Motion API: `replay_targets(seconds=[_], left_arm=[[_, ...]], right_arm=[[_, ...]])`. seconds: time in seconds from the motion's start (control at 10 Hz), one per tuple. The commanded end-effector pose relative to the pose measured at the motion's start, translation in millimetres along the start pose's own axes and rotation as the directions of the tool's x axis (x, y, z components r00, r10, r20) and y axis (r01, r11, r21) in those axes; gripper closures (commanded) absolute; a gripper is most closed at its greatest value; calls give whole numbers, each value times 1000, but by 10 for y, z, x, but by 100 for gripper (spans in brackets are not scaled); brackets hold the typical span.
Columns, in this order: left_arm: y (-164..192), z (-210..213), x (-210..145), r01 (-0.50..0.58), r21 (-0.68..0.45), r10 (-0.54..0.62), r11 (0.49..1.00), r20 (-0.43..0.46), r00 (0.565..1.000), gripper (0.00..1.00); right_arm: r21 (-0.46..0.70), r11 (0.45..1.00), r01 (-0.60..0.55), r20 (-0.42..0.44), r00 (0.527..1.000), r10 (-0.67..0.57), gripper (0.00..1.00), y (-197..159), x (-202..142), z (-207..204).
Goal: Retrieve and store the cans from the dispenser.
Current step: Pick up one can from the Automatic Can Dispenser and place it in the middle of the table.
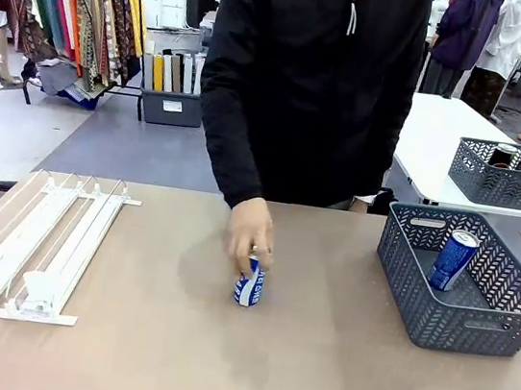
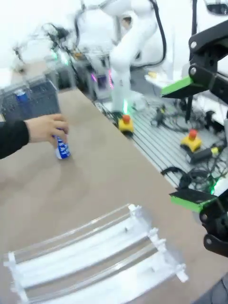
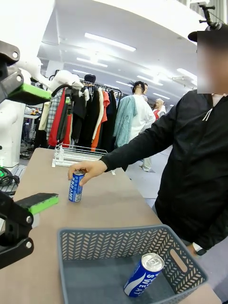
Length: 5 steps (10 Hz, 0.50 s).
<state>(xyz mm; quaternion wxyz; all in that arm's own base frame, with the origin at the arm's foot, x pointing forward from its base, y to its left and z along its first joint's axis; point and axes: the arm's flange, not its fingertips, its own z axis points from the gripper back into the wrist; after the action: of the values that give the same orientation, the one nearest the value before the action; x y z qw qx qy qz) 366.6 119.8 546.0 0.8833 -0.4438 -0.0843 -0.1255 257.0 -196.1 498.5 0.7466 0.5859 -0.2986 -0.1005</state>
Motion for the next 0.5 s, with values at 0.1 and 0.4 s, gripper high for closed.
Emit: replay_targets(seconds=[0.1, 0.4], left_arm=[[819, 42, -291, -72, -252, 111, 965, 147, 983, 0], [785, 252, -503, -95, -191, 121, 977, 131, 984, 0]], right_arm=[[32, 999, -27, 18, 999, 26, 0, 12, 26, -31], [32, 999, -27, 18, 999, 26, 0, 12, 26, -31]])
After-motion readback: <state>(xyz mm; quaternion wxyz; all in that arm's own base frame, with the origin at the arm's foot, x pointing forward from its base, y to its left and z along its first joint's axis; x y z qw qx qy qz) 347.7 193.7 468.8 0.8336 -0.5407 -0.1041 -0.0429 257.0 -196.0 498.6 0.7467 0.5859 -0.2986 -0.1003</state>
